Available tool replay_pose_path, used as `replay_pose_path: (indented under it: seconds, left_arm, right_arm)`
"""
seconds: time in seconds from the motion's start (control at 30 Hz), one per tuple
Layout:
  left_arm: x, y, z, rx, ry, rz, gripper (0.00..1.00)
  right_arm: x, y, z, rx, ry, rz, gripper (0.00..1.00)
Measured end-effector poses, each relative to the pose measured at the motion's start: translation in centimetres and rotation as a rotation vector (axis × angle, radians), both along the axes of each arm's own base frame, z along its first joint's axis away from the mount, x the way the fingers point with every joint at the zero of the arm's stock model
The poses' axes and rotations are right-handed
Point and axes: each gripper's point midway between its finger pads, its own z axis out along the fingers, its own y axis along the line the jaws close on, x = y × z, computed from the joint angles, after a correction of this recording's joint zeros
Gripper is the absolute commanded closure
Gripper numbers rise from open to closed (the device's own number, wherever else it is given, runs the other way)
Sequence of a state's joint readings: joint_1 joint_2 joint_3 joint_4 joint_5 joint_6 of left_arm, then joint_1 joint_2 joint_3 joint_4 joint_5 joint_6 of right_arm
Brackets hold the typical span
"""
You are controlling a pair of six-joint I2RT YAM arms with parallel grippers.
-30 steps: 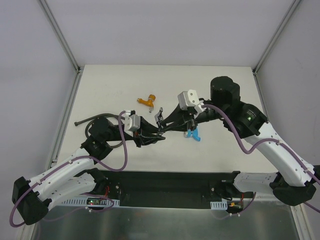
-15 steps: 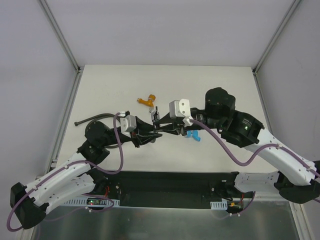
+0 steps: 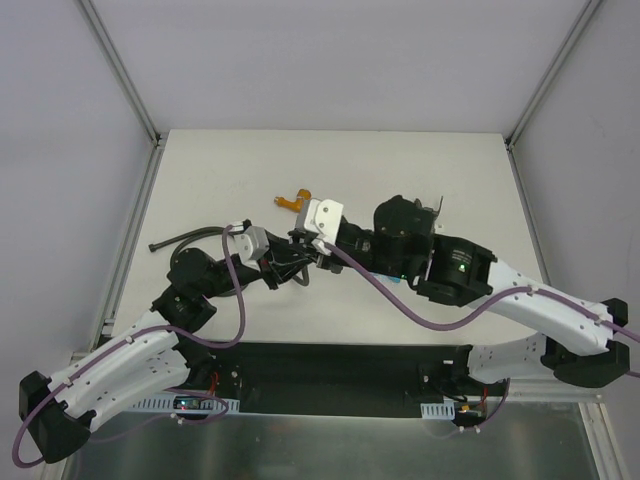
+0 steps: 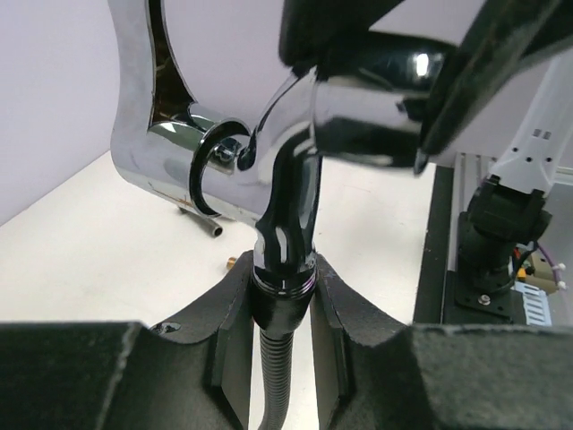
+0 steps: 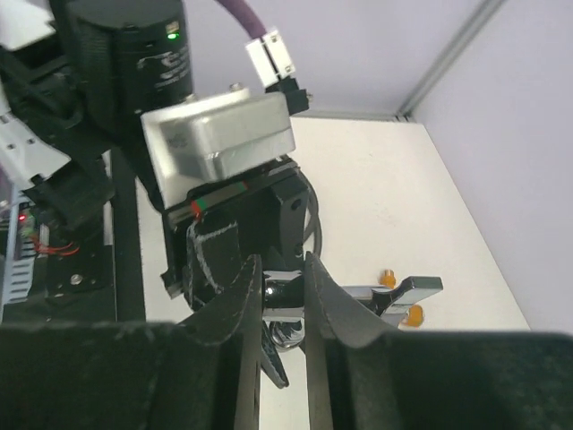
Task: Install the water faucets
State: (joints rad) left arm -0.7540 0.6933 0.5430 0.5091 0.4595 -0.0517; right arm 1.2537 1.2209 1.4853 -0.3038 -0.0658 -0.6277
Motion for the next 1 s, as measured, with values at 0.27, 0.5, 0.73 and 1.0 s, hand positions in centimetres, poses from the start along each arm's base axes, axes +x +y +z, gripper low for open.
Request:
replay_pose_path:
  seconds: [0.27,0.5,0.73,1.0]
  left_arm:
    - [2.0,0.9,-1.9,0.043,0.055,0.121,1.0]
    - [2.7,1.3,-3.0,0.074,0.072,0.174,1.0]
    - [2.9,1.1,-1.9,0.043,0.036,0.171,1.0]
    - [1.4,-0.5,-0.5,0.024,-0.008,0.035,1.0]
  right_arm:
    - [2.1,2.4,-1.8,-0.041,0.022,-0.253,0.98]
    - [2.9,2.3,-2.5,-0.031,0.076,-0.387,0.72]
    - [2.3,0.4,-2.8,-0.107,0.136,-0.428,0.25]
    - [1.2,-2.9,-1.3,-0.175,0.195,-0.353,0.09]
